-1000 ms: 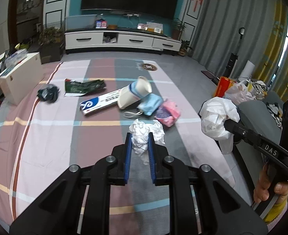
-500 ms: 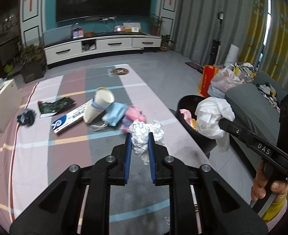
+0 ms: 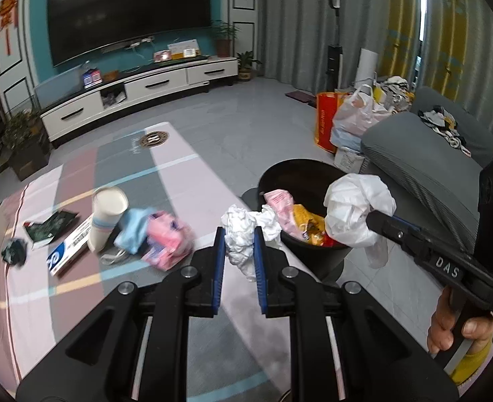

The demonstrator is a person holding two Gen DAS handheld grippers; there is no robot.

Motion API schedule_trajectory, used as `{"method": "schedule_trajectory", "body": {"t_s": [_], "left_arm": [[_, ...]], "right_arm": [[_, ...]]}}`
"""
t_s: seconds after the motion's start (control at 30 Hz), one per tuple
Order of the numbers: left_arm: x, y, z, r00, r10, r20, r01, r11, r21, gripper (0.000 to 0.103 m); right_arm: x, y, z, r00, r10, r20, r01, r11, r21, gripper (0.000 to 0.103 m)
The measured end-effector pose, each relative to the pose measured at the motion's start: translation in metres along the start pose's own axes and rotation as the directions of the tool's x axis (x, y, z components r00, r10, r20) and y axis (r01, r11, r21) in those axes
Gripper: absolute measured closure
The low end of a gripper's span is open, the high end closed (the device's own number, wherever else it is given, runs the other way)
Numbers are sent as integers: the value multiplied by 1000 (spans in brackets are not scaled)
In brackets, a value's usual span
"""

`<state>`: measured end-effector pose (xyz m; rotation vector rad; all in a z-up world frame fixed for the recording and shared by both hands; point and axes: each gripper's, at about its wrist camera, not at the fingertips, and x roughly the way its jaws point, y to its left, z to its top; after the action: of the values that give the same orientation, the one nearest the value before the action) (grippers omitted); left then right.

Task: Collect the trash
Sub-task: 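Carry the tissues and plastic bag over the black bin and open both tools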

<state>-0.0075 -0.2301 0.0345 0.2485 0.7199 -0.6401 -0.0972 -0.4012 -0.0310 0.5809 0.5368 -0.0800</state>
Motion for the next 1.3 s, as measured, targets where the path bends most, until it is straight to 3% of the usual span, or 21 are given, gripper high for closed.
{"method": "schedule_trajectory", "body": {"t_s": [0.63, 1.03, 1.13, 1.2, 1.3], "left_arm": [[95, -64, 39, 997, -60, -50, 65, 993, 96, 86], [148, -75, 41, 992, -37, -117, 50, 992, 113, 84], [152, -75, 41, 992, -37, -117, 50, 993, 111, 78], [154, -74, 42, 993, -36, -116, 49, 993, 112, 62], [150, -73, 41, 994, -32, -103, 43, 993, 111, 50]], "right_arm": [[22, -41, 19, 993, -119, 26, 118, 993, 33, 85], [58, -63, 25, 982, -188, -28, 188, 982, 30, 82], [64, -68, 26, 980, -192, -46, 194, 980, 43, 77], [65, -70, 26, 981, -189, -45, 191, 980, 59, 65], [60, -71, 27, 981, -189, -30, 191, 979, 75, 52]]}}
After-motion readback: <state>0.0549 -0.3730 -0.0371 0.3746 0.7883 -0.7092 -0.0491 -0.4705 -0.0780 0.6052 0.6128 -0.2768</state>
